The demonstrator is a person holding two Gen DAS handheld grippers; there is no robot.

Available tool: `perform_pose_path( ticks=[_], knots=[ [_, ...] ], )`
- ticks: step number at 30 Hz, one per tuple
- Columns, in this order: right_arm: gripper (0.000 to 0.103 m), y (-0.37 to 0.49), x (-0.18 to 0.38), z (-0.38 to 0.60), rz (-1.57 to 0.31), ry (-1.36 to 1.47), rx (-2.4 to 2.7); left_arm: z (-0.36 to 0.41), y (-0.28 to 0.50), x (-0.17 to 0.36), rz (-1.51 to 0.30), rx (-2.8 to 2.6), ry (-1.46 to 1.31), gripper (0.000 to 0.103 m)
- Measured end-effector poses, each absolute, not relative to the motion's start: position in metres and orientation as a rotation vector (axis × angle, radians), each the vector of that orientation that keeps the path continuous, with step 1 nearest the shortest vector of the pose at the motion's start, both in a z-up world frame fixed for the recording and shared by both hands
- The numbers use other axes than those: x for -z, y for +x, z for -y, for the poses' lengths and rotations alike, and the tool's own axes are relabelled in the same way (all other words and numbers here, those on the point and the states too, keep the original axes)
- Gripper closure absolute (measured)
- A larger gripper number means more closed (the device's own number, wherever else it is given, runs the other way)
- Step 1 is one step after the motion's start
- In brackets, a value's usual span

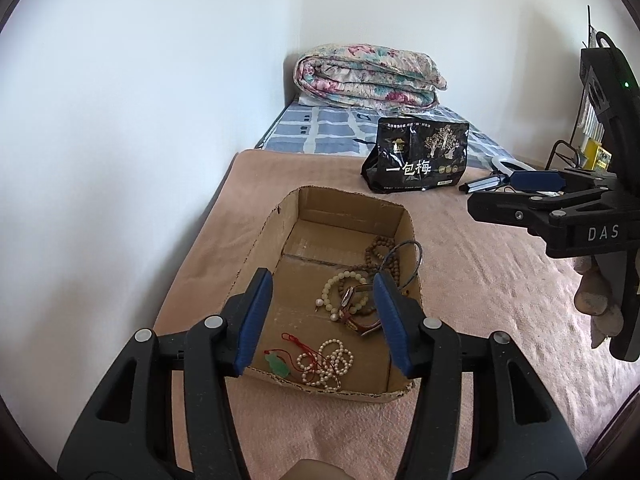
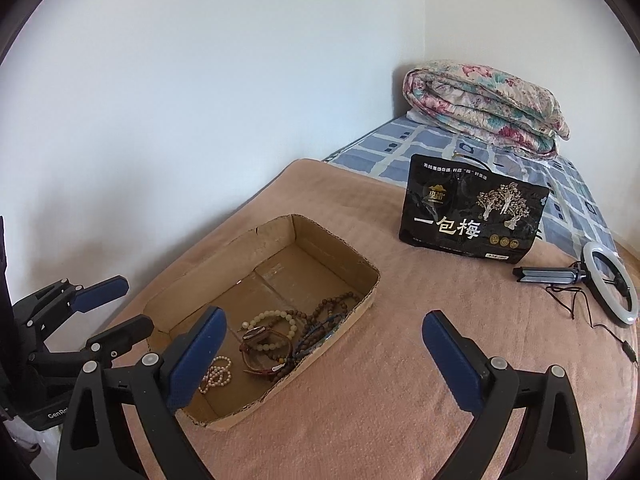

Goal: Organize jewelry

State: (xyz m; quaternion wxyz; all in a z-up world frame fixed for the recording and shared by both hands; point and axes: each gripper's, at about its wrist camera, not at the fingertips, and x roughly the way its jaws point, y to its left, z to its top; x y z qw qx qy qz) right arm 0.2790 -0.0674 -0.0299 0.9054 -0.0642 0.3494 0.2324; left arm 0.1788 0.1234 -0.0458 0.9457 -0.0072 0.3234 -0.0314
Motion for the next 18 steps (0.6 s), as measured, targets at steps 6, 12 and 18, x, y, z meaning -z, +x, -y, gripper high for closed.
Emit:
perform_pose_path(
  ticks=[6, 12, 18],
  knots=[
    [0.001, 0.257, 0.019, 0.087, -0.702, -0.118, -0.470, -0.115, 0.154, 0.026, -0.619, 0.064, -0.010, 0.035],
    [0.000, 0.232, 0.010, 0.106, -0.681, -0.104, -0.455, -0.106, 0.131, 0.011, -0.597, 0.047, 0.012, 0.033],
    [0.000, 0.207, 0.004, 0.122, -0.660, -0.101, -0.425, -0.094, 0.102, -0.002, -0.570, 0.027, 0.017, 0.016]
  ],
)
